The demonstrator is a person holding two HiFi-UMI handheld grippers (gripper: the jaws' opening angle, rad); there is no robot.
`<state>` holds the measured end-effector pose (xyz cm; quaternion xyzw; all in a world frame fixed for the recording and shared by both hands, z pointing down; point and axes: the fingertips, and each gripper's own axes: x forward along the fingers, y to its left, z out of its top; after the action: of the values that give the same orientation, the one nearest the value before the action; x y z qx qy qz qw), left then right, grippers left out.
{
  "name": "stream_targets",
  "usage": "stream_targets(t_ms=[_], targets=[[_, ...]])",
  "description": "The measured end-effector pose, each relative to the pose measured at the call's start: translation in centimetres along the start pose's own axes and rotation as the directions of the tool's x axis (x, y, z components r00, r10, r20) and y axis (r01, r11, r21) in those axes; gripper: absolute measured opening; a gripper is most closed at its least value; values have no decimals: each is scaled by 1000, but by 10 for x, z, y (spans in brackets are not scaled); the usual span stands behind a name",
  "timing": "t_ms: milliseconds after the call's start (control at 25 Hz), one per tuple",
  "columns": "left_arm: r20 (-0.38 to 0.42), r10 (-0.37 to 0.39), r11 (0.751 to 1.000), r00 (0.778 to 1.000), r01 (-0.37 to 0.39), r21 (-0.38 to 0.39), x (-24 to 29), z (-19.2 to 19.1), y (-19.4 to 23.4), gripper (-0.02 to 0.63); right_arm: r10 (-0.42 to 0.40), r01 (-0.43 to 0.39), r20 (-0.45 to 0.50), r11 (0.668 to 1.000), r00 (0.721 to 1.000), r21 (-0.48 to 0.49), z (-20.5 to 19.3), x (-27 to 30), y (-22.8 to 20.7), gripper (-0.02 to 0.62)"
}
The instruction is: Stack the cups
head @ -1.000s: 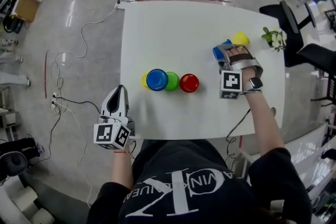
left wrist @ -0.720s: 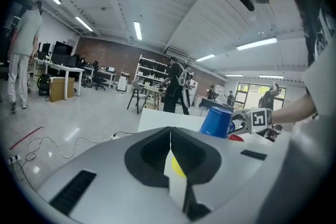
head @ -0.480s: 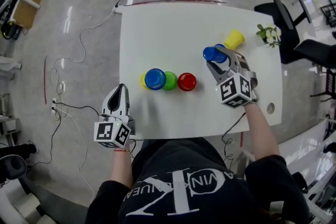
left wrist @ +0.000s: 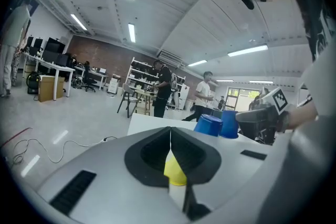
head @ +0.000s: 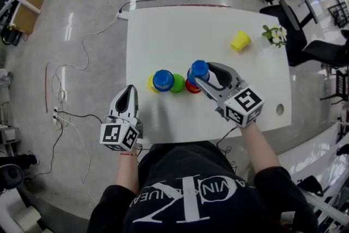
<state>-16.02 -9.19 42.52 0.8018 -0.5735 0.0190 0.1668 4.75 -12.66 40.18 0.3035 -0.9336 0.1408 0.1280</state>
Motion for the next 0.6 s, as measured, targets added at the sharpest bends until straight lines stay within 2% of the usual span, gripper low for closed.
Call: stream_targets(t_ms=[160,600], targets=[[-1,-1,1000,1000,1,0,-4,-1,0,5,11,-11,3,1000,1000,0,-9,9,14,232],[-1,35,999,999,-35,-10,-21,-5,13,5,35,-36,-11,995,999,-96,-21,24,33,233]])
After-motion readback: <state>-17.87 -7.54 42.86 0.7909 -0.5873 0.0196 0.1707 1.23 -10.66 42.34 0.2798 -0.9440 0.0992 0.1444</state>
